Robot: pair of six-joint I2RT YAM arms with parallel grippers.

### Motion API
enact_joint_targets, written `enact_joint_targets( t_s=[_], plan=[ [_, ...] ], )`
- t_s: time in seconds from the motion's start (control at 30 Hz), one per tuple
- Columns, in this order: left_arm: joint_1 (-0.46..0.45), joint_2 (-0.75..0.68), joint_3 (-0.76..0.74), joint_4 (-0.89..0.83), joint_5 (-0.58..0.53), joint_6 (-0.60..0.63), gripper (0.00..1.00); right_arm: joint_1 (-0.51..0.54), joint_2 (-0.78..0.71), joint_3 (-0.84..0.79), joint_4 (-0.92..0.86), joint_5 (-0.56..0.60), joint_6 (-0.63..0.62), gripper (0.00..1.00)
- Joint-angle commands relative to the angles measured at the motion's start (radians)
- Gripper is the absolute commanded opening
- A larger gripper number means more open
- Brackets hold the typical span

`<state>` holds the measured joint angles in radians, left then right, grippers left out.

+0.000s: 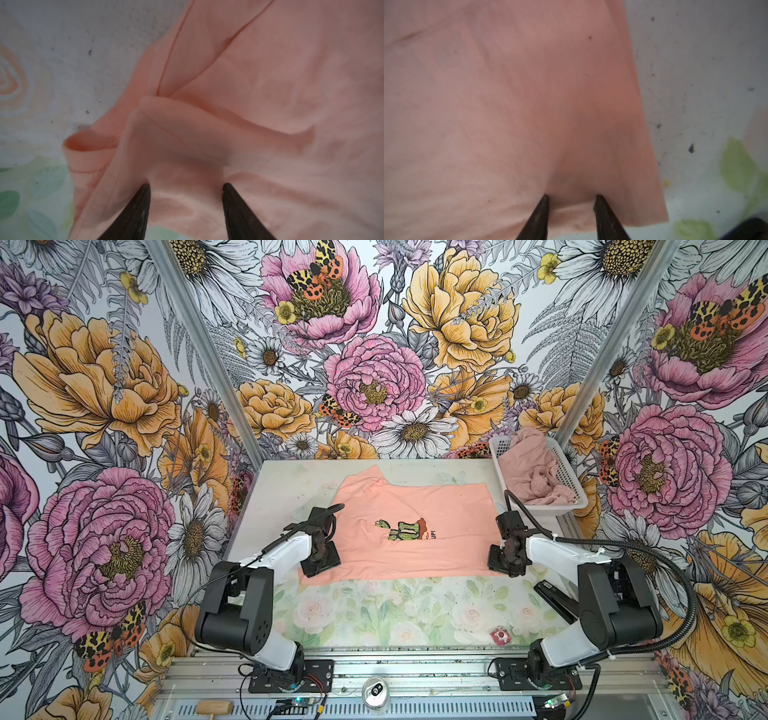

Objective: Fold and stack the mixed laundry pile

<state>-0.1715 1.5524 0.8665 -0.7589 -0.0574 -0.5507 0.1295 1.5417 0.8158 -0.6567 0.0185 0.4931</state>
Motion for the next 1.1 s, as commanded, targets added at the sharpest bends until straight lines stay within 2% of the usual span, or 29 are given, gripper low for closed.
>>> enact_joint_targets(
  t_s=[0.0, 0.2, 0.37, 0.5, 0.6, 0.7, 0.87, 1.07],
  plan=[
    [0.031, 0.010, -0.027, 0.008, 0.008, 0.011, 0.58, -0.010, 0.015, -0.002, -0.081, 0.050, -0.029, 0.39],
    [0.035, -0.006, -0.099, 0.001, 0.032, -0.012, 0.58, -0.005, -0.046, -0.050, -0.111, 0.020, 0.011, 0.39],
    [0.034, -0.083, -0.153, -0.025, 0.024, -0.043, 0.58, 0.009, -0.088, -0.041, -0.164, 0.018, 0.039, 0.38],
    [0.044, -0.113, -0.099, -0.036, 0.009, -0.048, 0.59, 0.017, -0.155, -0.016, -0.186, 0.031, 0.038, 0.39],
    [0.019, -0.095, 0.023, -0.033, -0.002, -0.039, 0.62, 0.026, -0.139, 0.067, -0.170, 0.056, 0.010, 0.40],
    [-0.031, -0.009, 0.201, -0.020, -0.022, -0.006, 0.65, 0.031, -0.052, 0.167, -0.108, 0.037, -0.028, 0.41],
    [-0.093, 0.219, 0.507, 0.043, -0.006, 0.071, 0.71, 0.049, 0.124, 0.308, 0.064, -0.012, -0.075, 0.43],
    [-0.106, 0.503, 0.745, 0.101, 0.037, 0.120, 0.73, 0.061, 0.311, 0.459, 0.163, -0.005, -0.112, 0.44]
  ],
)
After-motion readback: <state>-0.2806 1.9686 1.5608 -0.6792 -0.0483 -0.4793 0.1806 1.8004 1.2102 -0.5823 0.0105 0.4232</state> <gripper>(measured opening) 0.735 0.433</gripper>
